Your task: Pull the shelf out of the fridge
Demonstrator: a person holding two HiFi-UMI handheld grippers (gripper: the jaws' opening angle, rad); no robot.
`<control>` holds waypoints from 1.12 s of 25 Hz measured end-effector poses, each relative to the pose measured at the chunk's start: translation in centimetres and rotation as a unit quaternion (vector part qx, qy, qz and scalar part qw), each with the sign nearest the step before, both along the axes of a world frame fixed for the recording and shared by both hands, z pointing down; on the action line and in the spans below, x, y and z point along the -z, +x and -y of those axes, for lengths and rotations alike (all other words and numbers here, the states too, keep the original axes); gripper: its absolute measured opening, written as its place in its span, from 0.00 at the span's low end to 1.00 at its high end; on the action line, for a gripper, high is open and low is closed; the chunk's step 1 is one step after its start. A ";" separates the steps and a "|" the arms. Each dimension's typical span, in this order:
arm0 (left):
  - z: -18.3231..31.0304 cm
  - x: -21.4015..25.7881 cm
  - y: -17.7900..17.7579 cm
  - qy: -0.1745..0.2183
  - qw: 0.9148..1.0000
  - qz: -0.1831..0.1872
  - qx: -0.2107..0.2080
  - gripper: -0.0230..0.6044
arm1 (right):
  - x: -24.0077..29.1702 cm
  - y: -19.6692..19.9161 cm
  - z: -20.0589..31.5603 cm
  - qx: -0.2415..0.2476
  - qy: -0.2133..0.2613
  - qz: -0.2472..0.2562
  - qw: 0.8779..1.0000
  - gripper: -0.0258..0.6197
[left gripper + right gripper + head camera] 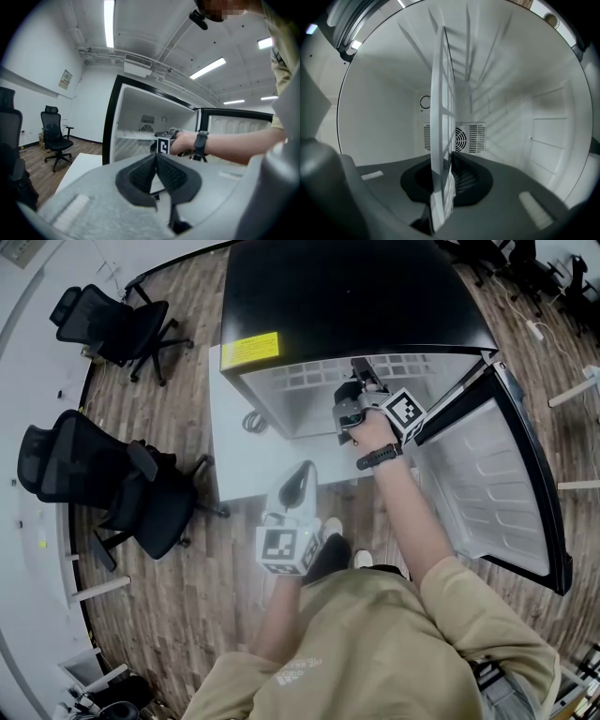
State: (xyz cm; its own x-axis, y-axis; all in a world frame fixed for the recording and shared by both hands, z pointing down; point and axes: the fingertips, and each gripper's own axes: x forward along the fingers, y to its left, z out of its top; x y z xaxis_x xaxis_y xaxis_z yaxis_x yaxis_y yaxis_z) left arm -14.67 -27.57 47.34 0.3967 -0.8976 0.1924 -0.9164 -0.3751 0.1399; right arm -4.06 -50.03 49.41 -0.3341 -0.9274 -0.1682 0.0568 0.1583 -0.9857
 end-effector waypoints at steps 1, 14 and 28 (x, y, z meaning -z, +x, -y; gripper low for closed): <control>-0.1 0.0 0.1 0.000 1.000 -0.001 -0.001 0.04 | 0.0 0.0 0.0 -0.001 -0.002 -0.001 1.000 0.09; -0.8 0.8 1.5 0.003 1.000 -0.001 -0.026 0.04 | 0.4 -0.1 -0.7 0.004 -0.026 -0.012 1.000 0.08; -1.9 0.7 2.2 -0.001 1.000 -0.002 -0.030 0.04 | 0.3 0.3 -3.0 0.007 -0.025 -0.011 1.000 0.08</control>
